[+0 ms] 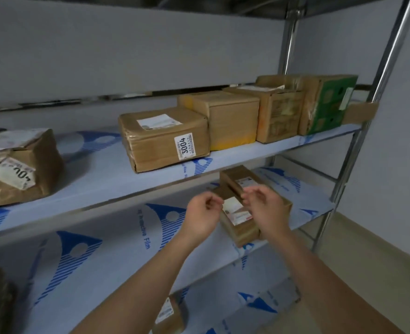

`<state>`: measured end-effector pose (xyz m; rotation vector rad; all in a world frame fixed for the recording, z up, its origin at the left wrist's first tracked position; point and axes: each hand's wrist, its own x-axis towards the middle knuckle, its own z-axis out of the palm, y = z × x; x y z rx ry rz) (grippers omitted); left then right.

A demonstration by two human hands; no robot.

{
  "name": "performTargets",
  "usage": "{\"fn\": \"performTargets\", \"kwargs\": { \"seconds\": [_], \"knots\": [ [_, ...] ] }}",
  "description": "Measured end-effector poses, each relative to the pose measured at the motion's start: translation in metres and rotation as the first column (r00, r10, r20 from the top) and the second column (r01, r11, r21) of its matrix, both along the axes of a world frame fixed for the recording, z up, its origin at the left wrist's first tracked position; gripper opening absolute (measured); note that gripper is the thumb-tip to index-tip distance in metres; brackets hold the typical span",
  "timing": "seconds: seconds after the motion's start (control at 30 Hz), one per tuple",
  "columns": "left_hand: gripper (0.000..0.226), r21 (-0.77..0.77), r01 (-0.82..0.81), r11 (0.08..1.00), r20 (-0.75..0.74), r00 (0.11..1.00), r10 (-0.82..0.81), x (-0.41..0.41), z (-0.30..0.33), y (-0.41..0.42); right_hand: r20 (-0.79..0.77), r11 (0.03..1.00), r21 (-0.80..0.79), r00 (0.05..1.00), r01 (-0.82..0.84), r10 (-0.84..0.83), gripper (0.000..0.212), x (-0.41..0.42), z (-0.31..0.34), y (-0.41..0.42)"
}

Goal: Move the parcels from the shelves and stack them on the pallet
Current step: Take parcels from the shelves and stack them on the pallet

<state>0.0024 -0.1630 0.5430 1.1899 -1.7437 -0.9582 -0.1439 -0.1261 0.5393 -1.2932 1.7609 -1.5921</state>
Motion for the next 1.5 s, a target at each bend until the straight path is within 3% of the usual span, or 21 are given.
{"fn": "performTargets", "kwargs": {
  "seconds": [0.07, 0.13, 0.23, 0.3, 0.5, 0.63, 0.7, 0.8, 0.87, 0.93, 1.07, 1.2, 1.27, 1.37, 1.5],
  "knots": [
    [0.022, -0.341, 0.030, 0.940, 0.067, 0.998, -0.007, -0.010, 0.011, -0.007, -0.048, 0.982, -0.181, 0.997, 0.050, -0.059, 0.018, -0.006, 0.021, -0.012],
    [0.016, -0.581, 0.039, 0.813, 0.088, 0.996, 0.015, -0.018, 0.022, -0.013, -0.093, 0.938, -0.339, 0.990, 0.070, -0.107, 0.020, -0.014, 0.039, -0.027],
    [0.020, -0.755, 0.012, 0.655, 0.111, 0.988, 0.109, -0.027, 0.048, -0.024, -0.204, 0.900, -0.434, 0.970, 0.035, -0.136, 0.027, -0.027, 0.061, -0.056],
    [0.018, -0.779, -0.035, 0.626, 0.113, 0.974, 0.195, -0.031, 0.065, -0.037, -0.271, 0.915, -0.403, 0.957, -0.016, -0.103, 0.035, -0.034, 0.073, -0.075],
    [0.015, -0.651, -0.279, 0.706, 0.098, 0.892, 0.442, -0.034, 0.083, -0.066, -0.363, 0.931, -0.336, 0.932, -0.143, 0.012, 0.047, -0.054, 0.079, -0.110],
    [0.015, -0.434, -0.557, 0.709, -0.016, 0.791, 0.612, -0.035, 0.088, -0.068, -0.440, 0.914, -0.376, 0.898, -0.152, -0.032, 0.048, -0.058, 0.067, -0.114],
    [0.011, -0.296, -0.588, 0.752, -0.079, 0.800, 0.595, -0.040, 0.093, -0.070, -0.427, 0.904, -0.406, 0.903, -0.135, -0.057, 0.049, -0.056, 0.065, -0.111],
    [0.081, -0.152, -0.545, 0.825, 0.015, 0.833, 0.553, -0.044, 0.099, -0.081, -0.437, 0.914, -0.383, 0.898, -0.131, -0.055, 0.053, -0.052, 0.061, -0.107],
    [0.104, -0.114, -0.538, 0.835, 0.159, 0.820, 0.550, -0.046, 0.102, -0.088, -0.449, 0.920, -0.364, 0.893, -0.145, -0.037, 0.055, -0.053, 0.060, -0.106],
    [0.095, -0.081, -0.525, 0.847, 0.225, 0.819, 0.528, -0.046, 0.102, -0.093, -0.445, 0.926, -0.342, 0.895, -0.159, -0.010, 0.057, -0.054, 0.061, -0.106],
    [0.066, -0.101, -0.518, 0.849, 0.213, 0.822, 0.527, -0.045, 0.101, -0.093, -0.437, 0.936, -0.311, 0.899, -0.163, 0.011, 0.062, -0.052, 0.064, -0.105],
    [0.062, -0.094, -0.552, 0.829, 0.181, 0.809, 0.559, -0.046, 0.101, -0.090, -0.405, 0.957, -0.274, 0.914, -0.093, -0.028, 0.062, -0.052, 0.066, -0.107],
    [0.060, -0.060, -0.566, 0.822, 0.102, 0.816, 0.569, -0.045, 0.103, -0.087, -0.345, 0.959, -0.275, 0.938, -0.062, -0.039, 0.059, -0.054, 0.070, -0.109],
    [0.051, 0.068, -0.519, 0.852, -0.233, 0.822, 0.519, -0.039, 0.104, -0.082, -0.298, 0.965, -0.256, 0.954, -0.049, -0.031, 0.053, -0.055, 0.075, -0.111],
    [0.048, 0.177, -0.457, 0.872, -0.515, 0.712, 0.478, -0.024, 0.103, -0.075, -0.244, 0.956, -0.279, 0.969, -0.093, 0.023, 0.041, -0.055, 0.075, -0.113]
  ]
}}
